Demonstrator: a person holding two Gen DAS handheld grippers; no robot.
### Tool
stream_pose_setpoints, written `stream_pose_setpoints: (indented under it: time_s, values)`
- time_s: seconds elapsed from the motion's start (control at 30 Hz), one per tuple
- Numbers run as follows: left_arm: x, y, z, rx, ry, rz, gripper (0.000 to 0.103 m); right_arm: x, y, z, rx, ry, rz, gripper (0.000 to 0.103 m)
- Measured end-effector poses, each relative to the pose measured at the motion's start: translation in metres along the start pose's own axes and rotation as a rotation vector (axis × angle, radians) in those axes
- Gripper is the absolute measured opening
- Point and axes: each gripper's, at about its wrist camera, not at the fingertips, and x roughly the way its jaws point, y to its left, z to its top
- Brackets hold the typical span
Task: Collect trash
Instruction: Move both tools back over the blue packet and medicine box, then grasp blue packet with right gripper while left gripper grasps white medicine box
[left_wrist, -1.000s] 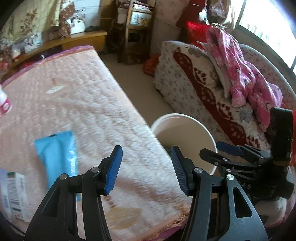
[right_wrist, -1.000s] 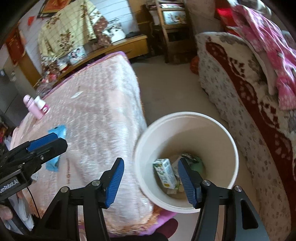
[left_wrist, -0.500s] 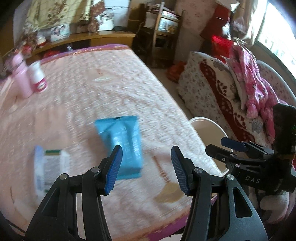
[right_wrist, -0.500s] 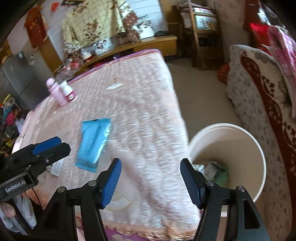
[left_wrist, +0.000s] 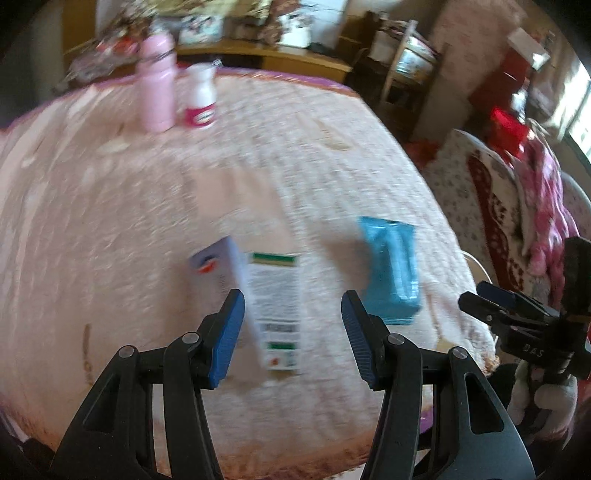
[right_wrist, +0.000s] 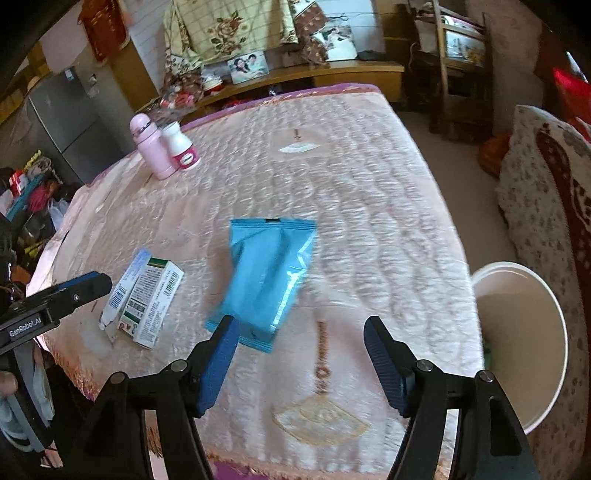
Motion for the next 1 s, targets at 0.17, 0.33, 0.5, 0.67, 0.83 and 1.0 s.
stream_pose_setpoints:
  time_s: [0.17, 0.33, 0.5, 0.67, 0.83, 1.0]
  values:
    - [0.01, 0.034, -0.002, -0.096, 0.03, -0.007, 0.053, 0.028, 0.015, 0.011, 0.003, 0.027, 0.001, 0.071]
    - [0.03, 0.052, -0.002, -0.176, 0.079, -0.056, 0.053, 0.059, 0.023, 0.022, 0.021, 0.066, 0.034, 0.071]
    - [0.048, 0.059, -0.001, -0.218, 0.118, -0.087, 0.053, 0.084, 0.03, 0.027, 0.012, 0.098, 0.01, 0.071]
    - [0.057, 0.06, 0.003, -0.231, 0.115, -0.095, 0.053, 0.096, 0.036, 0.03, -0.016, 0.099, -0.007, 0.076]
    - [0.052, 0.061, 0.006, -0.226, 0.093, -0.073, 0.044, 0.102, 0.05, 0.028, -0.112, 0.074, -0.078, 0.059]
    - [0.03, 0.055, 0.009, -0.184, 0.043, -0.059, 0.044, 0.089, 0.042, 0.028, -0.083, 0.06, -0.024, 0.051]
